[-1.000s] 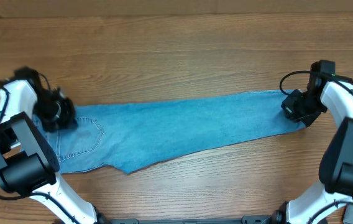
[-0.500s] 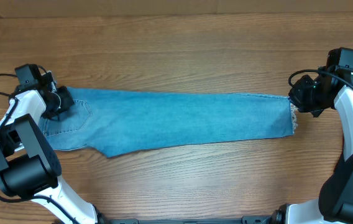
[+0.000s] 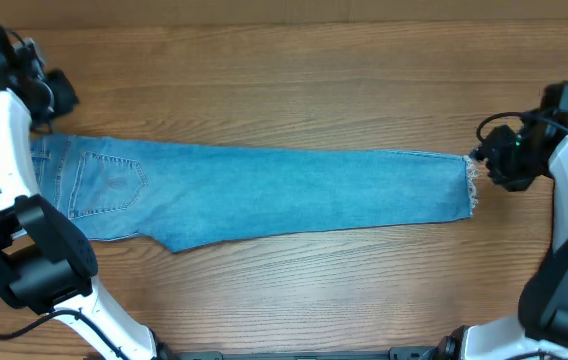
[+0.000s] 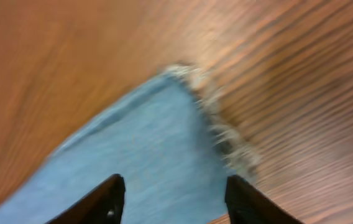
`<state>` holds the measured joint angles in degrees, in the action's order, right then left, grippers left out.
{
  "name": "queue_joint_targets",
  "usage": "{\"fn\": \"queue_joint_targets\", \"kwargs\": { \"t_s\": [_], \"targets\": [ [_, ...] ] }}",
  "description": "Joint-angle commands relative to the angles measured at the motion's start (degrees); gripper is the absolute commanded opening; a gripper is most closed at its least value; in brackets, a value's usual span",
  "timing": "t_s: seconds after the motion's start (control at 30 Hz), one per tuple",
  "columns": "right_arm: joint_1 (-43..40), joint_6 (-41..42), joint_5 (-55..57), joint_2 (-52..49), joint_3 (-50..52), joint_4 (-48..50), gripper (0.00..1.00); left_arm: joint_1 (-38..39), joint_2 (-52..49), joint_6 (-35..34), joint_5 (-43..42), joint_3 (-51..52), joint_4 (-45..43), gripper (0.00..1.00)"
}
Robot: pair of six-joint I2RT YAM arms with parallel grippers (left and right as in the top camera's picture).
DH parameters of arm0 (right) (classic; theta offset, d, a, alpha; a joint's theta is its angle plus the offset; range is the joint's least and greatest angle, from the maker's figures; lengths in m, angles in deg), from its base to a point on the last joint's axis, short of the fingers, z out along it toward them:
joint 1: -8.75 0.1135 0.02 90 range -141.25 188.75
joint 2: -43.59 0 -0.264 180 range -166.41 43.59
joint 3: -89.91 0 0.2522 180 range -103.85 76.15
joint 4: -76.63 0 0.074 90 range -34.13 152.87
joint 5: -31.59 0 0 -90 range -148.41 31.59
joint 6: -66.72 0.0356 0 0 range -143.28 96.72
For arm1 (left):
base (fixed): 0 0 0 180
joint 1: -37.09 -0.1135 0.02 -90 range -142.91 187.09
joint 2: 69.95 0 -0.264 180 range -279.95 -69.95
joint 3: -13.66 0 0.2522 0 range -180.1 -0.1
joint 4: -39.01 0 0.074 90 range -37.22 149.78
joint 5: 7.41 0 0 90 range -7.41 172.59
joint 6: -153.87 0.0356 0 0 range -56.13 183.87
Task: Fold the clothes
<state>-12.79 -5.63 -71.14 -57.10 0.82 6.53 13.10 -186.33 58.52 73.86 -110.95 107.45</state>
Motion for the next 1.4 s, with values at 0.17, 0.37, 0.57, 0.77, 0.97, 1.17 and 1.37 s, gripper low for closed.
{"fn": "queue_joint_targets", "kwargs": {
  "t_s": [0.17,0.37,0.57,0.77,0.97,1.17,1.37],
  "targets": [
    [-7.7,-12.2,-8.5,-8.9,-0.8,1.1,0.67,-0.2,0.0,1.5,-8.9,-19.9,18.9,0.51],
    [-8.1,-19.6,-15.9,-14.0,-0.8,-0.3,0.77,-0.1,0.0,1.6,-12.5,-24.7,31.3,0.57],
    [-6.1,-25.7,-18.3,-19.5,-0.8,-4.8,0.66,0.9,0.0,4.2,-12.5,-24.6,37.6,0.54],
    [-5.6,-25.7,-19.4,-20.2,-0.8,-5.1,0.45,1.2,0.0,6.1,-12.3,-24.6,39.3,0.5],
    [-5.6,-28.4,-23.1,-20.2,-1.2,-5.4,0.1,1.2,0.0,6.1,-12.3,-24.6,39.8,0.49],
    [-6.8,-25.0,-20.5,-18.2,-7.1,-11.0,0.04,1.2,0.0,6.3,-12.3,-24.6,40.6,0.47],
    [-6.1,-19.0,-17.3,-11.4,-12.0,-14.3,0.04,1.1,0.0,6.7,-12.1,-24.6,40.5,0.47]
  ]
}}
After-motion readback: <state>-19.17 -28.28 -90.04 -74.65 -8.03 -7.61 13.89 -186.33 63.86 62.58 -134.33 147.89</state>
